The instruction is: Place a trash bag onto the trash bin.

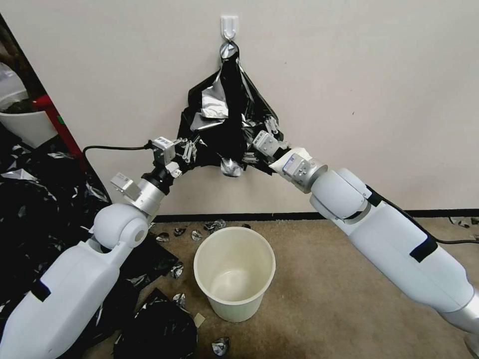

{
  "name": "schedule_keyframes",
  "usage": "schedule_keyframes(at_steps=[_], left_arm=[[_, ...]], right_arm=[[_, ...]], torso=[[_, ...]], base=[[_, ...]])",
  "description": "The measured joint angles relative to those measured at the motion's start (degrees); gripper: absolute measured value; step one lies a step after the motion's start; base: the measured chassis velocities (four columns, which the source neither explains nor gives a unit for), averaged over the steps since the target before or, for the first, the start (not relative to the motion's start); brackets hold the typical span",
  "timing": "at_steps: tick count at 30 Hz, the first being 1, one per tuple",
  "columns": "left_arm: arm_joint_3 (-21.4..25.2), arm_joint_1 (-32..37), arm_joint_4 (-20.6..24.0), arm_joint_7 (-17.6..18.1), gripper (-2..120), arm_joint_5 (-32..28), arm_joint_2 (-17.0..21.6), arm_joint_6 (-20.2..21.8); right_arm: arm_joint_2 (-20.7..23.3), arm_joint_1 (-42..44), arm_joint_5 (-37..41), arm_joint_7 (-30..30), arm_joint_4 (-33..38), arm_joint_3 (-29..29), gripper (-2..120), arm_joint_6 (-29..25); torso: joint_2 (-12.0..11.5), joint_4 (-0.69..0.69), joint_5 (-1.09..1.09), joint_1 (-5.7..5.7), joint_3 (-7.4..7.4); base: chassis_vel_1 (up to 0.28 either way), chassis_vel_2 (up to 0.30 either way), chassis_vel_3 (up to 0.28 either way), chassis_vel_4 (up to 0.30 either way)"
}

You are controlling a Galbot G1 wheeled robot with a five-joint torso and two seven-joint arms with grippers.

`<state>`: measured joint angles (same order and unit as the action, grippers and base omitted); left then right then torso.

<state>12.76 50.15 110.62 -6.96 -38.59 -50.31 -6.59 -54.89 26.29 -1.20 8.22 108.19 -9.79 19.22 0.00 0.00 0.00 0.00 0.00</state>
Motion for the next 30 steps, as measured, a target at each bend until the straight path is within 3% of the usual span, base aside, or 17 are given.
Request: schedule_keyframes(at_steps=[2,5,9,13,20,27,30], left_arm=[[0.02,0.05,0.03,0.0,0,0.01,-0.02,-0.01],[0.04,0.15,0.12,0.0,0,0.03,-0.19,-0.02],[0.04,0.22,0.24,0.0,0,0.06,-0.3,-0.03],[0.37,0.61,0.43,0.01,0,0.11,-0.31,-0.03],[1.09,0.98,0.56,0.01,0,0.12,-0.23,-0.04],[3.26,3.29,0.76,0.03,0,0.15,-1.46,-0.15],[4.45,4.82,1.19,0.04,0,0.22,-2.14,-0.23]], right_arm=[[-0.06,-0.13,-0.34,-0.21,-0.09,0.05,97,0.13],[-0.37,-0.73,-0.57,-0.85,-0.45,0.02,83,0.49],[-0.73,-1.41,-0.39,-0.74,-1.01,-0.06,75,0.51],[-1.37,-2.22,1.32,-0.09,-2.03,-0.27,55,0.36],[-1.65,-1.96,1.19,-0.03,-2.5,-0.22,31,0.07],[-0.82,5.03,2.83,-3.12,0.02,1.61,3,-6.38],[-0.58,8.91,5.36,-6.15,1.95,2.48,0,-7.49]], torso=[[0.0,0.0,0.0,0.0,0.0],[0.0,0.0,0.0,0.0,0.0],[0.0,0.0,0.0,0.0,0.0],[0.0,0.01,0.0,0.0,0.0],[0.0,0.0,0.0,0.0,0.0],[0.0,0.0,0.0,0.0,0.0],[0.0,0.0,0.0,0.0,0.0]], base=[[0.0,0.0,0.0,0.0],[0.0,0.0,0.0,0.0],[0.0,0.0,0.0,0.0],[0.0,0.0,0.0,0.0],[0.0,0.0,0.0,0.0],[0.0,0.0,0.0,0.0],[0.0,0.0,0.0,0.0]])
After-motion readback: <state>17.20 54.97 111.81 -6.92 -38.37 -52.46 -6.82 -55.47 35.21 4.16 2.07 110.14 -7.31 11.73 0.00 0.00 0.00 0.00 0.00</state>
